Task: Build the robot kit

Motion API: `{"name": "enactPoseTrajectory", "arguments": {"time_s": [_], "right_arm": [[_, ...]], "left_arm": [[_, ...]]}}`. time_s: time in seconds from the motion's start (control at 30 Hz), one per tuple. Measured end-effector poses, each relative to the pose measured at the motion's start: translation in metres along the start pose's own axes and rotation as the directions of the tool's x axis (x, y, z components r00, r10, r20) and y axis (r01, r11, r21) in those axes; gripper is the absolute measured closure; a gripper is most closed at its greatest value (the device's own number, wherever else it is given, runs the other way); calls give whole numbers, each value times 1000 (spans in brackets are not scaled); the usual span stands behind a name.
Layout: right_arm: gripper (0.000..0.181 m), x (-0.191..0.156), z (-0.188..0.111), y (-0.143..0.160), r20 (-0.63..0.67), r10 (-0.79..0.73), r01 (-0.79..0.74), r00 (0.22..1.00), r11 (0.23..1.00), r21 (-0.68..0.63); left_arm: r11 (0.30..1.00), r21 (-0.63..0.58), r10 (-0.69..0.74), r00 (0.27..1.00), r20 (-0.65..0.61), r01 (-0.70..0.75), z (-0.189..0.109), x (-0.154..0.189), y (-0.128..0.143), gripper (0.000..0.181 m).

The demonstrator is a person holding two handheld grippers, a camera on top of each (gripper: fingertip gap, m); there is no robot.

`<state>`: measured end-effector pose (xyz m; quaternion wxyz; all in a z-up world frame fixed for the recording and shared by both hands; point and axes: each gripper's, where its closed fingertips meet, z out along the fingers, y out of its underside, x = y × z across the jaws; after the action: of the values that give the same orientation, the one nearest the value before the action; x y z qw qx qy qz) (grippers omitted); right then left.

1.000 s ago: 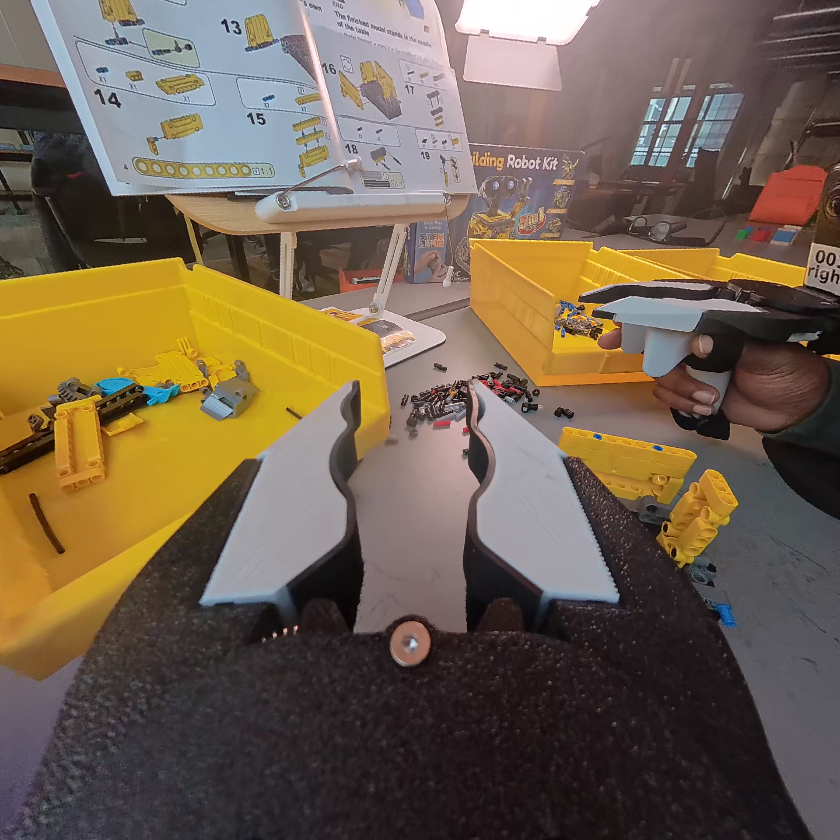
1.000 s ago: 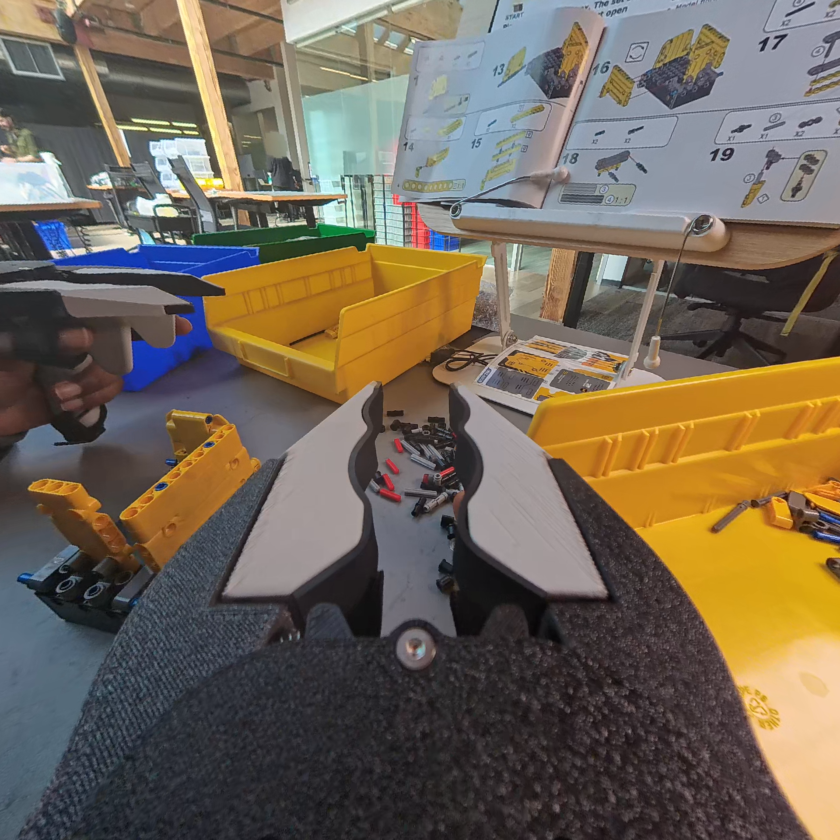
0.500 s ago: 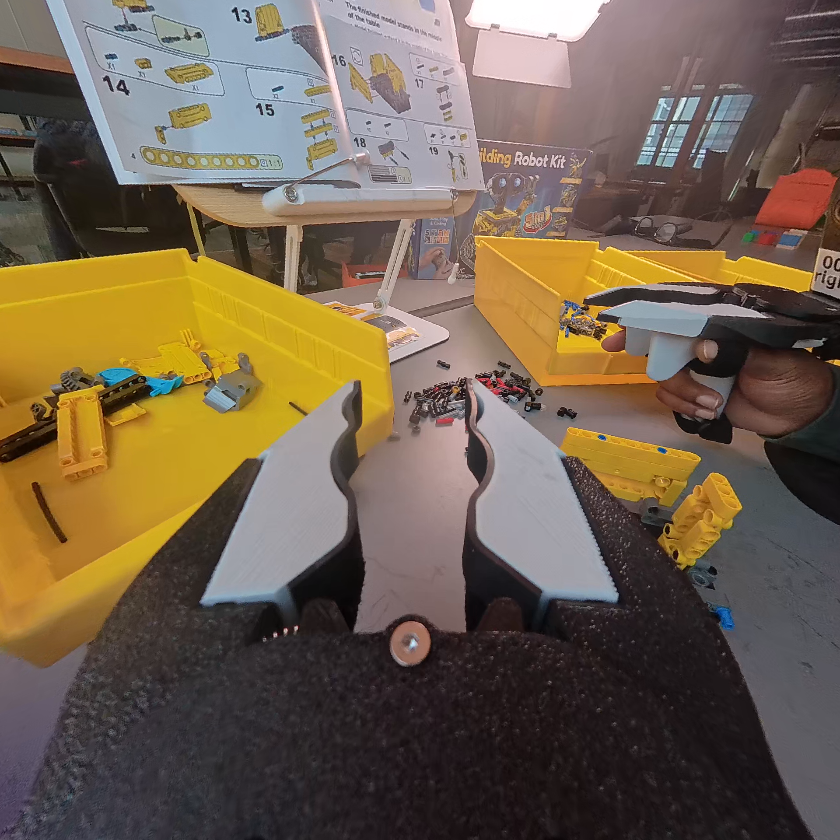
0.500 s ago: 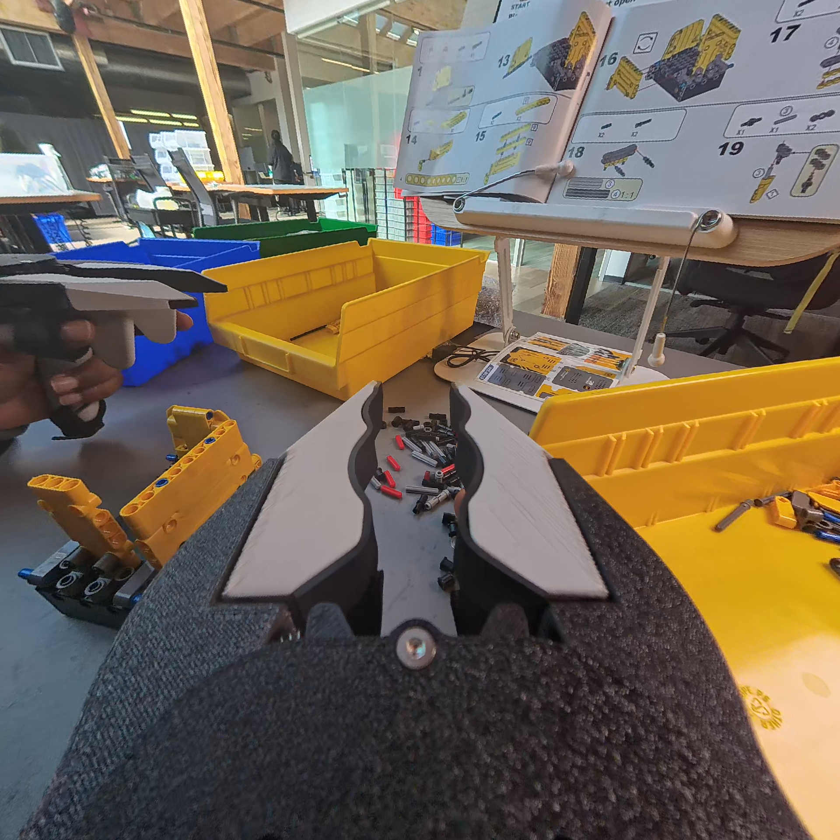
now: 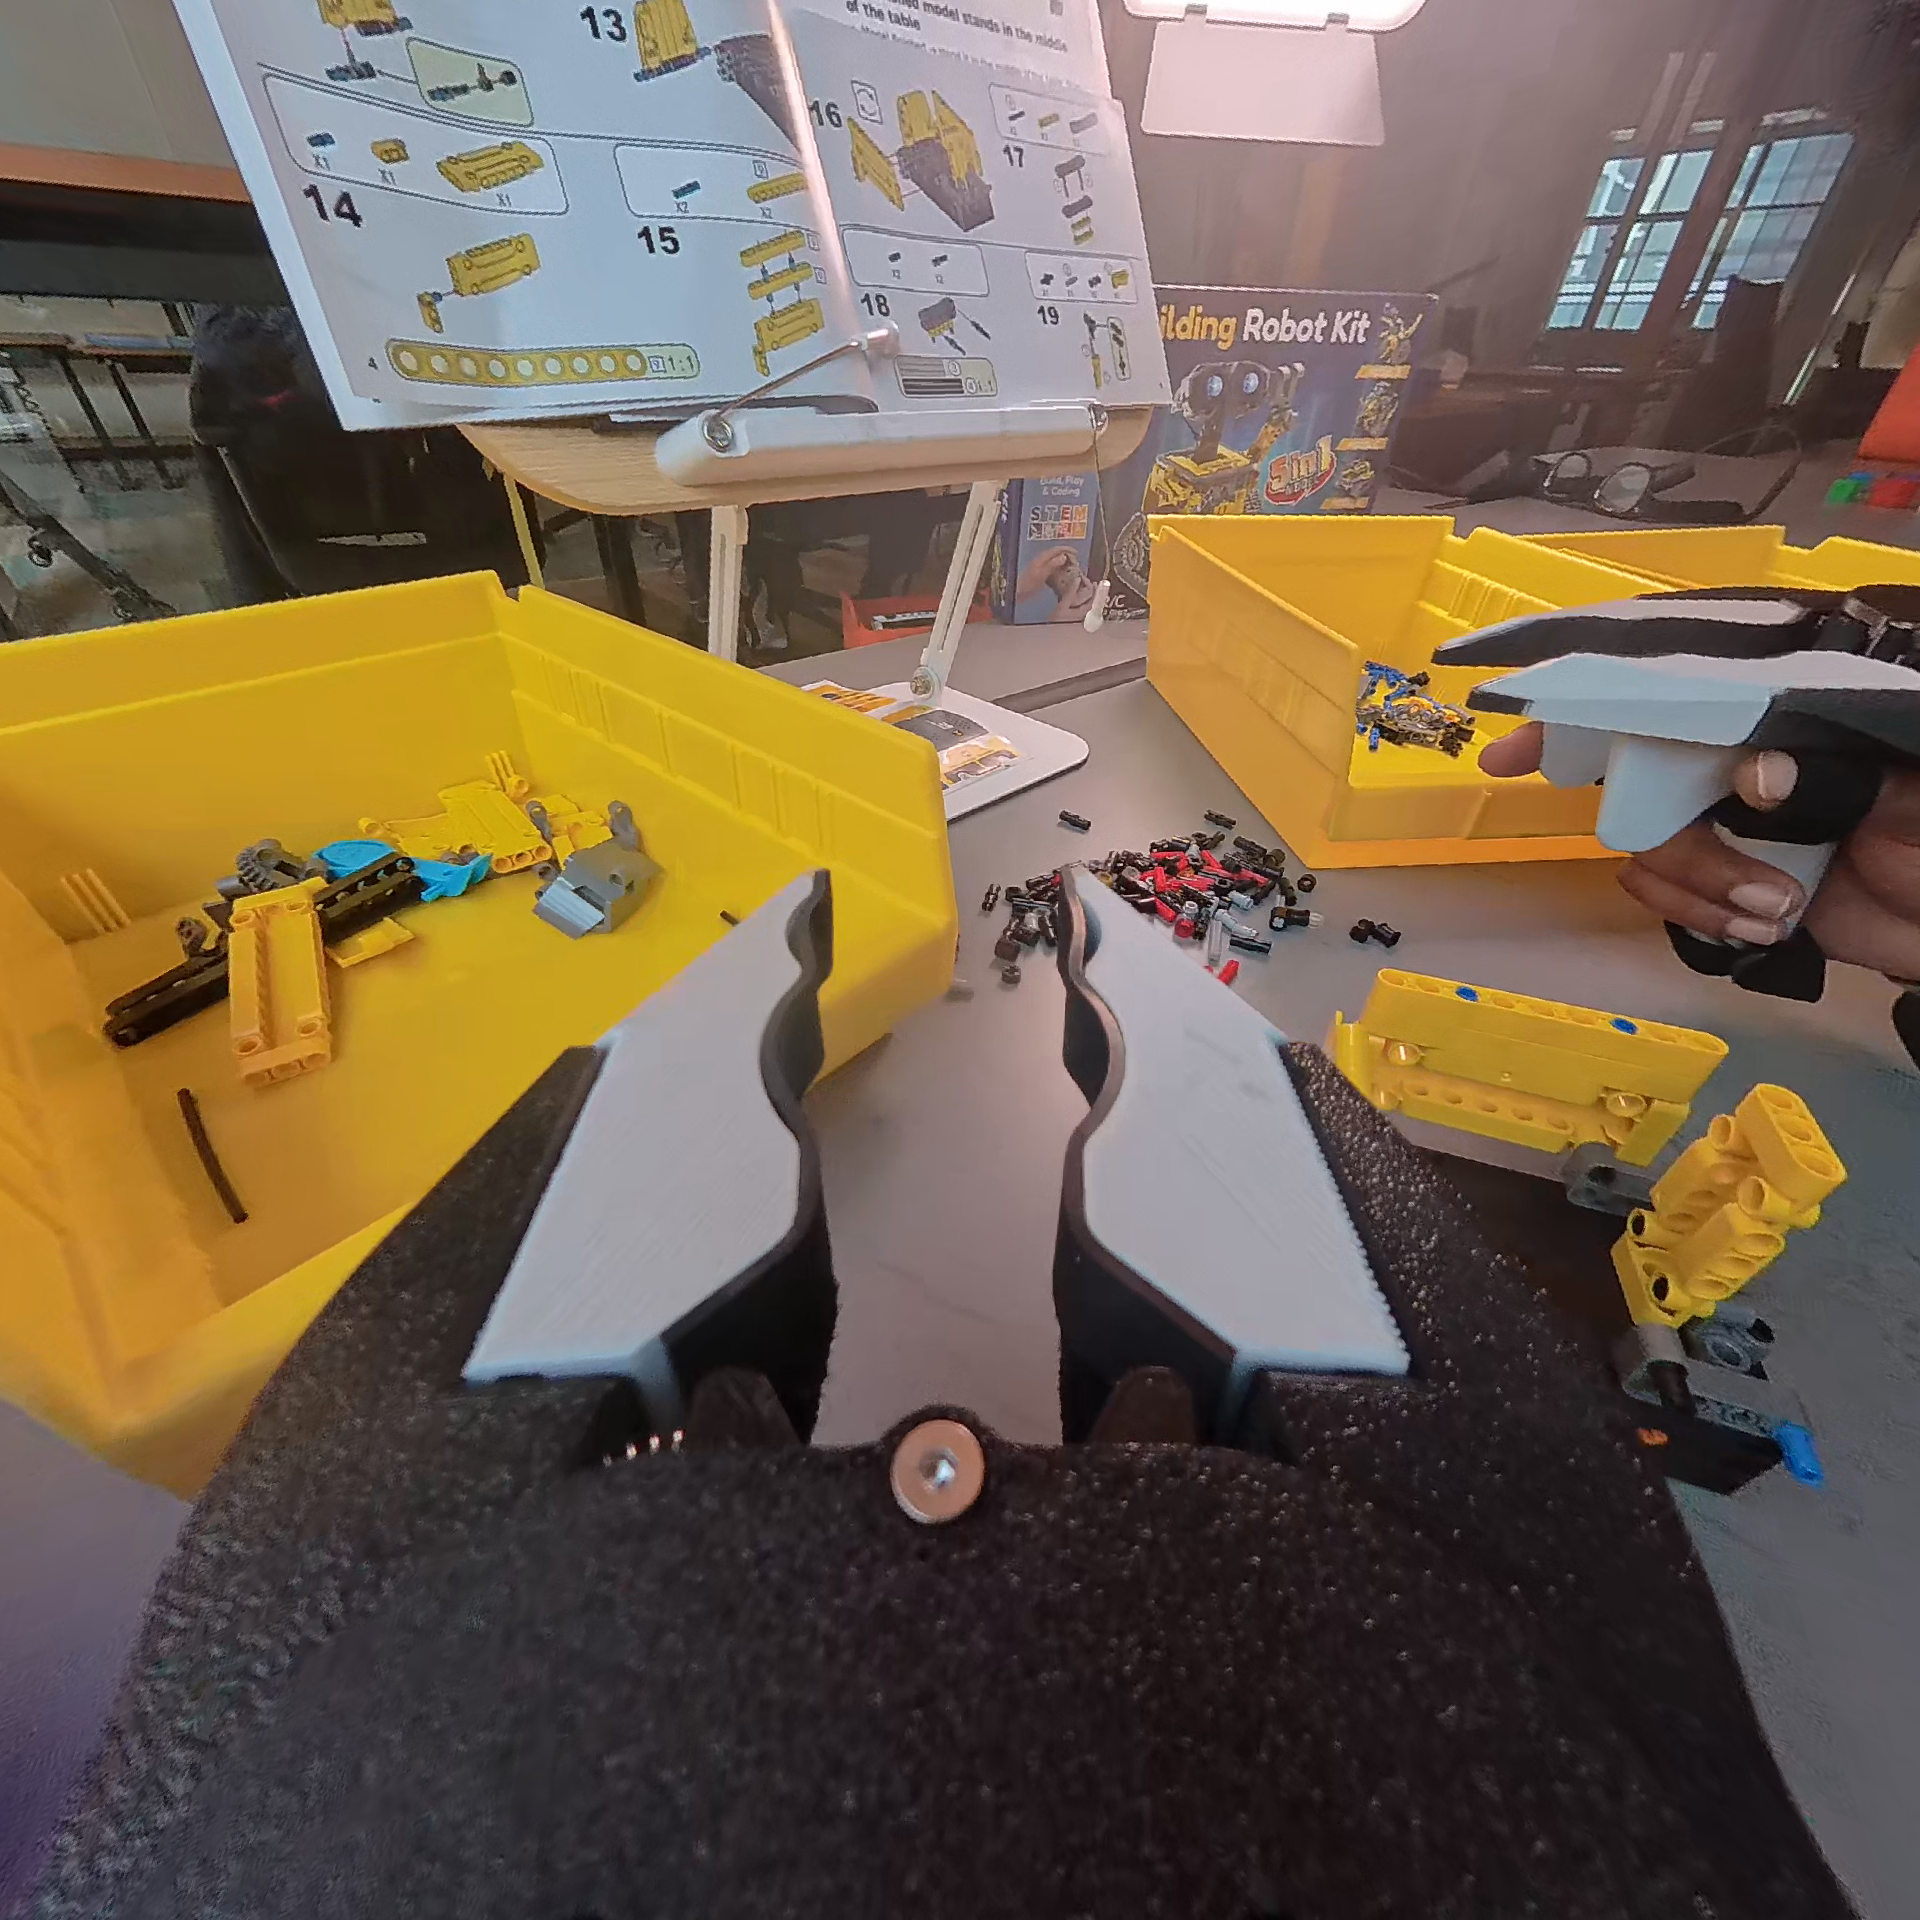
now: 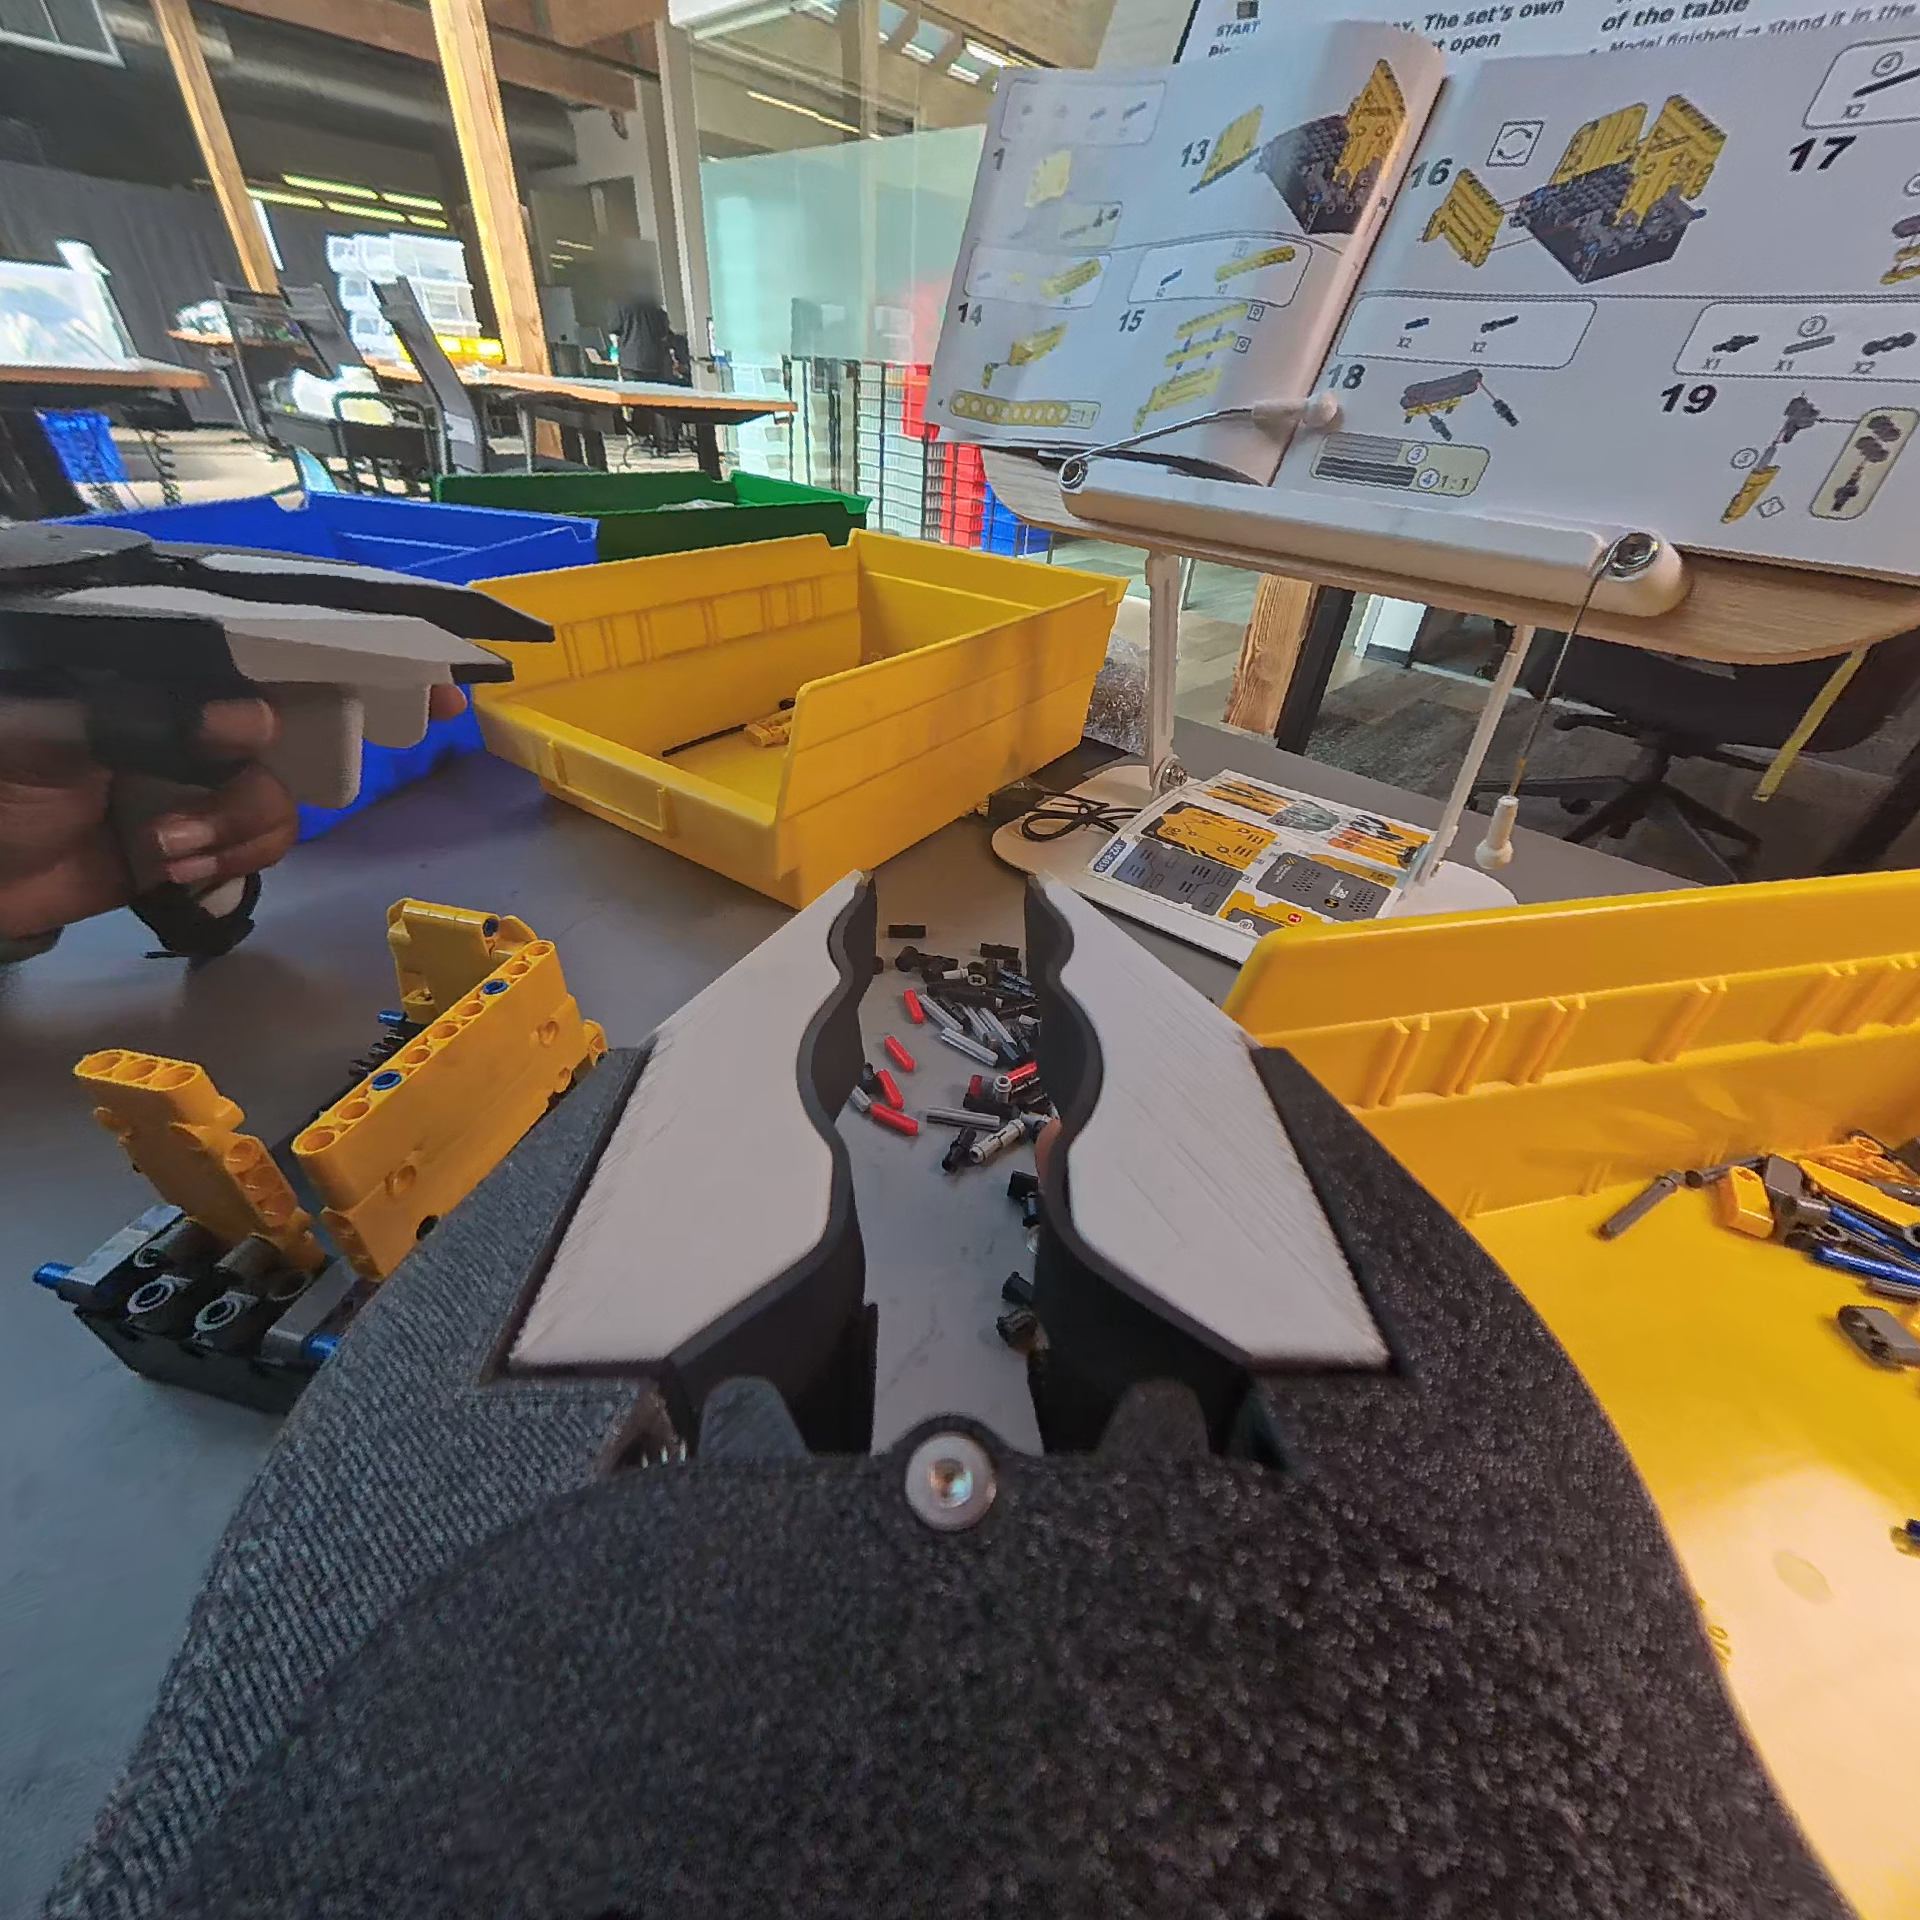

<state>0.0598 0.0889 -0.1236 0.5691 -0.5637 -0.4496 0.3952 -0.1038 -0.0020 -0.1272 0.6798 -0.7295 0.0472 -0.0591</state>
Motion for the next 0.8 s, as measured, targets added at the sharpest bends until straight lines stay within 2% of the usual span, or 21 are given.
{"name": "enactPoseTrajectory", "arguments": {"time_s": [0.1,0.27,0.47,0.53,0.67,0.8], "right_arm": [[154,1,0,1,-5,-3,3,1000,1000,-6],[156,2,0,0,-13,-15,15,1000,1000,-6],[158,4,-1,1,-27,-35,34,999,999,-11],[158,3,-1,0,-25,-41,41,999,999,-9],[159,1,-2,-2,-23,-79,79,997,997,-11],[159,-1,-2,-2,-28,-133,133,991,991,-17]], "left_arm": [[999,36,3,1000,24,-4,4,-10,-19,142],[990,115,68,994,83,-77,19,-27,-69,145],[972,216,75,991,107,-97,53,-45,-142,156],[967,221,93,986,138,-122,70,-57,-158,161],[974,194,83,981,173,-117,106,-83,-168,168],[983,119,113,967,228,-143,135,-108,-157,176]]}}
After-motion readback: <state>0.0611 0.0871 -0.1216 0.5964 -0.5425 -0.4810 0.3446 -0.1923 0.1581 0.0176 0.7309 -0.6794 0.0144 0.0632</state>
